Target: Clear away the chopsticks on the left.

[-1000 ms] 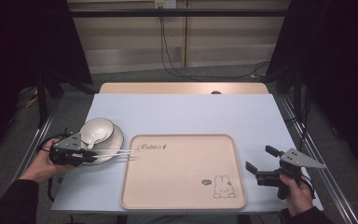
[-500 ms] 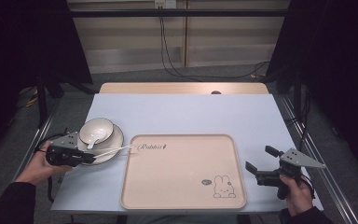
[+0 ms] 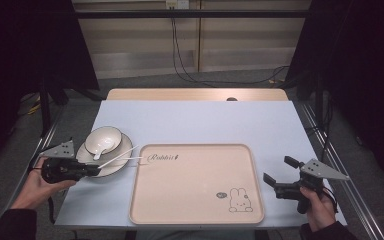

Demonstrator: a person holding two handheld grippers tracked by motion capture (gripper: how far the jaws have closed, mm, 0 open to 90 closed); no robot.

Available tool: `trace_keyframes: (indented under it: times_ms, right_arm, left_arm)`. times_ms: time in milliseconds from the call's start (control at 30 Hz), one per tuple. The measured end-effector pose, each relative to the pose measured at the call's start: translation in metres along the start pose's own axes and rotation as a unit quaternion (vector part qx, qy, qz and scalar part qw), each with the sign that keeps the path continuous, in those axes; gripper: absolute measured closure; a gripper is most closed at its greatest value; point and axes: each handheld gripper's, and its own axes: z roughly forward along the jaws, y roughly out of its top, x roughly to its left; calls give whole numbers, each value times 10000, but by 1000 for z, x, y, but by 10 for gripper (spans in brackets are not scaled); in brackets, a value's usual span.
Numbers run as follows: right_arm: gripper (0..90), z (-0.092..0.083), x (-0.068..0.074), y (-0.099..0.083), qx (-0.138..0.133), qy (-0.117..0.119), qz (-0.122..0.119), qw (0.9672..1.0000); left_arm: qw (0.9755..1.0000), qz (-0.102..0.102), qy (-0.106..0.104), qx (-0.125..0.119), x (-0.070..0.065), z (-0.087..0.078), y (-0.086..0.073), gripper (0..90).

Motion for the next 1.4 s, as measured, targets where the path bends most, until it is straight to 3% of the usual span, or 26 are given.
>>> trace_keyframes:
  times_ms: [200,400,633,833,900,1000,1100,1167,1267,1333,1400]
  right_arm:
    - [2,0,0,0,-14,8,8,10000]
    - [2,0,0,0,-17,13,8,10000]
    - [2,1,1,0,-23,28,12,10000]
    - [2,1,1,1,-33,22,0,10000]
    - [2,1,1,1,-32,21,-7,10000]
    - [2,1,1,1,-33,17,-1,10000]
    - [2,1,1,1,-31,15,5,10000]
    - [2,1,1,1,-32,16,-6,10000]
    - [2,1,0,0,-12,29,-54,10000]
    - [2,1,0,0,-15,14,-40,10000]
    - [2,1,0,1,-23,27,-41,10000]
  left_arm:
    - [9993,-334,192,19,-23,-3,5,847]
    - [9967,-686,396,-153,-48,-5,10,847]
    - [9904,-1158,621,-417,-74,4,12,846]
    - [9866,-1348,786,-469,-95,14,18,846]
    - [9827,-1621,761,-485,-102,18,21,846]
    - [9808,-1663,902,-466,-113,24,29,846]
    - [9799,-1705,893,-522,-120,34,34,847]
    - [9756,-1910,933,-540,-121,44,35,847]
    - [9669,-2231,1141,-485,-122,59,36,847]
    - [9621,-2324,1367,-405,-122,66,37,847]
    - [9578,-2470,1404,-445,-120,72,38,846]
